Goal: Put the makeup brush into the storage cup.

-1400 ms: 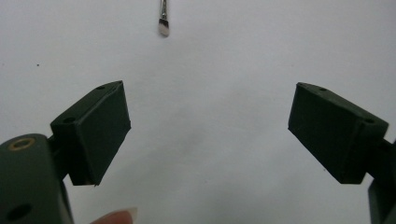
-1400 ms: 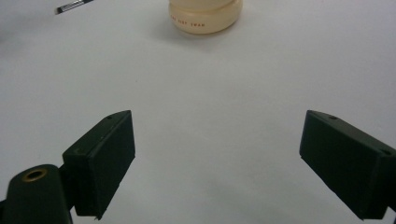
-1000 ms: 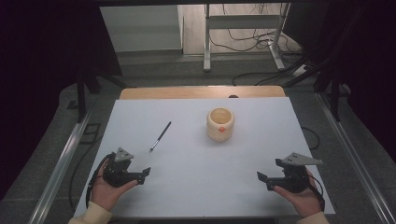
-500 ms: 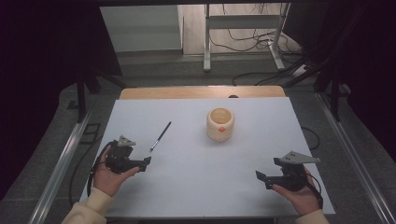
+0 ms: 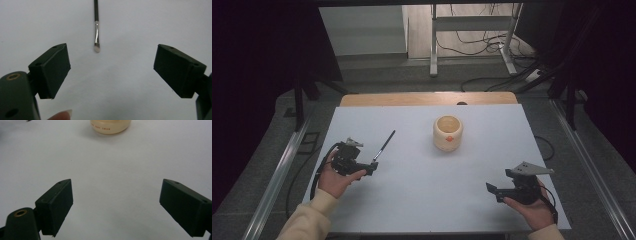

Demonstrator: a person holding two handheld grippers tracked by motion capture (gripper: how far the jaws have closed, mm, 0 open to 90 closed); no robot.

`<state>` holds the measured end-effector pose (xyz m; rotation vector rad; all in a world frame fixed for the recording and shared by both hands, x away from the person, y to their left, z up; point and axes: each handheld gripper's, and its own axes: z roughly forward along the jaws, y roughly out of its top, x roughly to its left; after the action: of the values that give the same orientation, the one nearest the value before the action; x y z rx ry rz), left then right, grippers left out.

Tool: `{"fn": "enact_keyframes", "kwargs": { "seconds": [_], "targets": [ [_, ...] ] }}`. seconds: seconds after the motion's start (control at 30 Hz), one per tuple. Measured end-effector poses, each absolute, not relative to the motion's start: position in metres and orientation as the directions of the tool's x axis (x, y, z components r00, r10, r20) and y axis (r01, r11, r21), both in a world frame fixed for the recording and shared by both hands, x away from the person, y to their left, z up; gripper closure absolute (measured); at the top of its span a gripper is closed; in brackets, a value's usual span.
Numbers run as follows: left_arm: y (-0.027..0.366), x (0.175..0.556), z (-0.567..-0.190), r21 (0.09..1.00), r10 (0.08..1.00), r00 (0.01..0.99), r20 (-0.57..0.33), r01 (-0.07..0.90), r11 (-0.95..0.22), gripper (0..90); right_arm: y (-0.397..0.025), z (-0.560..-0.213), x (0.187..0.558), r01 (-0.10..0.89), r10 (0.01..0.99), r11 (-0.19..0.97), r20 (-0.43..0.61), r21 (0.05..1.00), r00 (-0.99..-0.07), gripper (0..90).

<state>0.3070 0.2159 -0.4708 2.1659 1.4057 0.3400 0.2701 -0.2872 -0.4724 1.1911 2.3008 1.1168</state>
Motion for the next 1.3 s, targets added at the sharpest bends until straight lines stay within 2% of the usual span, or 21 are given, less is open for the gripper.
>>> {"fn": "enact_keyframes", "kwargs": {
  "seconds": [0.6,1.3],
  "targets": [
    [0.208,0.349,-0.467,0.49,0.9,0.434,-0.048,0.795,-0.357,14.5,-0.289,-0.471,0.271,0.538,0.801,0.338,0.064,0.772,-0.595,11.5],
    [0.198,0.387,-0.48,0.399,0.899,0.435,-0.053,0.834,-0.381,14.5,-0.29,-0.473,0.272,0.544,0.802,0.341,0.065,0.767,-0.594,11.5]
  ]
}}
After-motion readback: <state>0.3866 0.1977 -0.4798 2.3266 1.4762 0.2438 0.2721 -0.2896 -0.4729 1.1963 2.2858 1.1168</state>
